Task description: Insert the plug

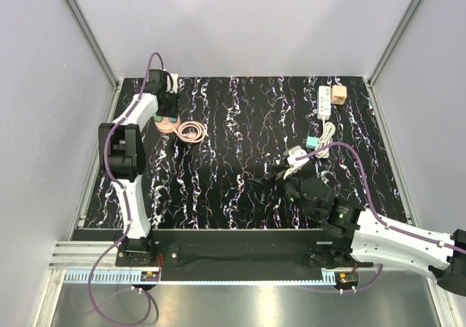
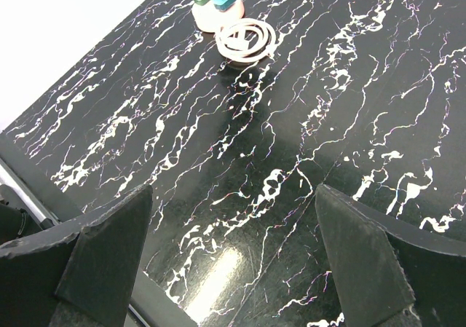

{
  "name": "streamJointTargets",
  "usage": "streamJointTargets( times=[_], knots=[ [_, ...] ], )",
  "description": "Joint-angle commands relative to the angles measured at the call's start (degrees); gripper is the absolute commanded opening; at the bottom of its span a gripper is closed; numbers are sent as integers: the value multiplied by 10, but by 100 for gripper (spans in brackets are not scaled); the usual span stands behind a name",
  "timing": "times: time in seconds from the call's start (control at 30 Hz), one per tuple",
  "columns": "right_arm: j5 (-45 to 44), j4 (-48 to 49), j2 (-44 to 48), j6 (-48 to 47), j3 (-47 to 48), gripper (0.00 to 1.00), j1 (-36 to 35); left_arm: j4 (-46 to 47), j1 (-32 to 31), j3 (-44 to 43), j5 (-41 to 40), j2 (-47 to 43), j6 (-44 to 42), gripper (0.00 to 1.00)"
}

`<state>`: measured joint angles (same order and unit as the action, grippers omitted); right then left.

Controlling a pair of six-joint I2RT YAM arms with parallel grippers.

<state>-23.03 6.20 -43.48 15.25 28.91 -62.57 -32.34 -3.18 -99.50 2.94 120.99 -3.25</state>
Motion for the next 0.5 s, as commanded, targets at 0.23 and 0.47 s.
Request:
streamJointTargets(
  times=[0.23,0.47],
  knots=[
    [-14,21,11,-1,-2,100,3,-5,-3,-13,-18,11,-3,0],
    [-15,22,16,-1,-3,100,3,-17,-3,-5,-27,27,10,0]
  ],
)
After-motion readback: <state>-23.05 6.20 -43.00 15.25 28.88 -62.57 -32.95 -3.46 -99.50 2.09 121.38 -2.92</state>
